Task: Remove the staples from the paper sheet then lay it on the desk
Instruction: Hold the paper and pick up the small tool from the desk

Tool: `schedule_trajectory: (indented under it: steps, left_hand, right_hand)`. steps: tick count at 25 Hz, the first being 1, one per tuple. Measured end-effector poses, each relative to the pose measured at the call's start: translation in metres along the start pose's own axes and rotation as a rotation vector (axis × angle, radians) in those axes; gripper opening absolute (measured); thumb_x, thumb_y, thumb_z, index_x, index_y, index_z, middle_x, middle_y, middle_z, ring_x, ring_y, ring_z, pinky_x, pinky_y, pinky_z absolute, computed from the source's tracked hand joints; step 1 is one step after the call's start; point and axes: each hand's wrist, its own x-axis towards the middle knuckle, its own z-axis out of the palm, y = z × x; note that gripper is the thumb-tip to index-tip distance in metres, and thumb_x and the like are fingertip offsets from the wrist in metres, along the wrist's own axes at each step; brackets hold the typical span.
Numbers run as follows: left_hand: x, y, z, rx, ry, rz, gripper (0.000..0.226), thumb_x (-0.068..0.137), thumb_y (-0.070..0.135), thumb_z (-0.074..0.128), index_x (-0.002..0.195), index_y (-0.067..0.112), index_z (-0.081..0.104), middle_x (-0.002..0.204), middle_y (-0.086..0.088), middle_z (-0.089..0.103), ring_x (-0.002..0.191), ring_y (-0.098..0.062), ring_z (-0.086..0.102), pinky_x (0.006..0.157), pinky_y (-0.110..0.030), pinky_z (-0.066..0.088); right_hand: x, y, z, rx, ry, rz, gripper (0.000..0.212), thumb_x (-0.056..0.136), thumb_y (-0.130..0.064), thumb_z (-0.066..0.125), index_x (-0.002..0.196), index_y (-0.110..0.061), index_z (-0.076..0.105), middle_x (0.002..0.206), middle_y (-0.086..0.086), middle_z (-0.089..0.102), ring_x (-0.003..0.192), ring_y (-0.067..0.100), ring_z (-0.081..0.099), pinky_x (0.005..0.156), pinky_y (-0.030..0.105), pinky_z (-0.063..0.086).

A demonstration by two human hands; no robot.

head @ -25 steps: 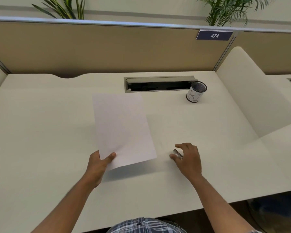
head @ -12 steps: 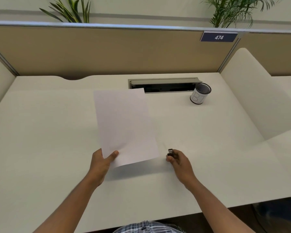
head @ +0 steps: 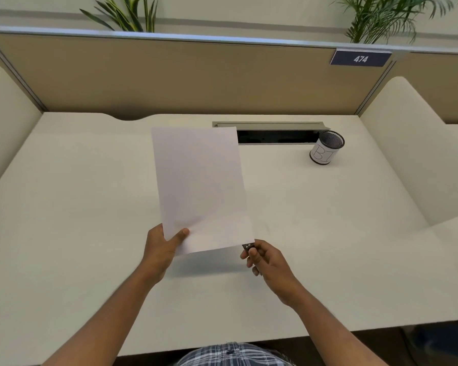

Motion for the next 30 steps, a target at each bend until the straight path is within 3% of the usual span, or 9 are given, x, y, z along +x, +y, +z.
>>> schedule_trajectory:
  steps: [7,17,24,30]
  left_hand:
    - [-0.0042,-0.0013,-0.0035,-0.011,0.006,0.017,0.027,0.087,0.014,0.074,0.112,0.015,0.065,0.102,0.0,0.073,0.092,-0.021,0.069,0.074,-0.028,0.054]
    - [-0.0032,-0.0051,-0.005,-0.018,-0.011,0.017,0.029,0.087,0.015,0.075,0.114,0.015,0.066,0.106,-0.002,0.073,0.097,-0.026,0.069,0.081,-0.034,0.055]
    - [-0.0029,-0.0044,-0.0019,-0.023,-0.016,0.017,0.021,0.088,0.015,0.074,0.107,0.019,0.069,0.101,0.001,0.075,0.093,-0.025,0.071,0.075,-0.03,0.055]
    - [-0.0015,-0.0066,0.0005,-0.014,-0.02,0.007,0.027,0.087,0.017,0.075,0.114,0.015,0.068,0.104,-0.002,0.076,0.095,-0.025,0.071,0.079,-0.033,0.056]
  right_hand:
    - [-0.0003,-0.0073,0.0033,0.035,0.039,-0.025,0.033,0.09,-0.042,0.063,0.114,-0.019,0.065,0.099,-0.002,0.073,0.08,0.012,0.062,0.067,0.028,0.046]
    - [0.0,-0.0044,0.0008,0.009,0.079,-0.015,0.029,0.095,-0.036,0.064,0.112,-0.013,0.068,0.096,-0.002,0.074,0.078,0.011,0.061,0.068,0.031,0.045]
    - [0.0044,-0.0047,-0.0022,-0.015,0.097,0.0,0.017,0.1,-0.029,0.063,0.105,-0.013,0.07,0.09,-0.002,0.075,0.075,0.012,0.058,0.068,0.032,0.043]
    - [0.0062,-0.0059,-0.0011,-0.016,0.113,0.004,0.016,0.1,-0.029,0.064,0.1,-0.014,0.07,0.087,-0.002,0.074,0.073,0.012,0.056,0.067,0.028,0.043]
